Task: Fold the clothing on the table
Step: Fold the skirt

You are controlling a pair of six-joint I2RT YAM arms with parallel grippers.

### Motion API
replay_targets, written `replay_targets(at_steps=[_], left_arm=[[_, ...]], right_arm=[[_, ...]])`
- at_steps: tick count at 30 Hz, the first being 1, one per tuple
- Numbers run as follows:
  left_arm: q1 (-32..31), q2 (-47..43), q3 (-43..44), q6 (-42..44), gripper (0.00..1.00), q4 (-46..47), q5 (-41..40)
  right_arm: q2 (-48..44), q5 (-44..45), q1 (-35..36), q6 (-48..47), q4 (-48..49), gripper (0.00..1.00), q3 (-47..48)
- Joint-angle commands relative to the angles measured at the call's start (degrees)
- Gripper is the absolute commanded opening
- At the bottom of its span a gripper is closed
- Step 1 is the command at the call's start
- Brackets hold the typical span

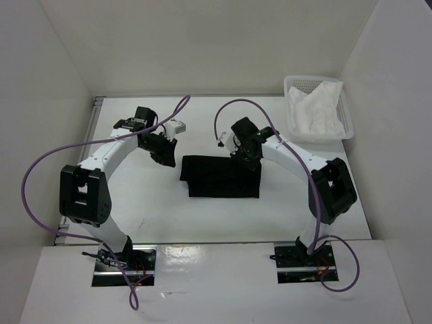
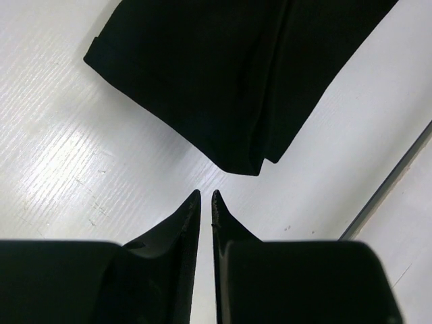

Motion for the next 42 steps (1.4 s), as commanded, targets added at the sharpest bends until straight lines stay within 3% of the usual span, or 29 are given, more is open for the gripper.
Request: replay_targets(at_steps=[1,10,13,16,20,27,30,33,34,37,42], left_arm=[[-0.04,-1.79,0.98,1.27,0.18,-0.4,1.23],[-0.04,-2.32,-0.16,0.74,0.18,-0.4,-1.31],[-0.04,-2.93,-0.16,-0.31,0.18,-0.4,-1.93],[0.48,-3.54,1.06,-1.54,0.19,0.12,-2.55],[2.59,-4.78,1.6,-2.6,0.19,0.12,-2.55],[5.05,-10.31,-0.33,-5.23,0.21,0.74,-4.13],[7.16,-12.77,-1.47,-5.24,0.23,0.74,-4.13],[9.52,-15.84,-3.05,-5.85,0.23,0.21,-5.26],[10.15,-16.64,-3.58,-5.85,0.24,0.21,-5.27],[12.78,-20.07,-5.78,-6.38,0.27,0.82,-5.8],[16.21,-24.98,-9.29,-6.91,0.29,0.83,-8.52]], right_arm=[[-4.39,2.86,0.29,0.66,5.61,0.0,3.99],[-4.48,-1.8,4.23,-4.61,-5.8,0.0,2.07],[-5.1,1.18,5.48,-5.22,-5.81,0.12,-1.53],[-5.1,3.39,6.27,-5.84,-5.81,0.15,-4.88],[-5.7,4.0,6.79,-6.89,-8.35,0.27,-6.9],[-6.24,9.28,8.12,-8.48,-10.55,0.34,-11.04],[-7.03,6.12,8.64,-9.09,-12.66,0.36,-5.45],[-7.56,0.24,8.64,-7.34,-11.71,0.49,2.28],[-7.56,-2.21,8.64,-6.81,-10.48,0.6,3.71],[-8.08,-2.85,8.64,-3.92,-0.83,0.76,4.51],[-1.59,-0.3,8.64,-0.74,9.82,0.82,2.59]])
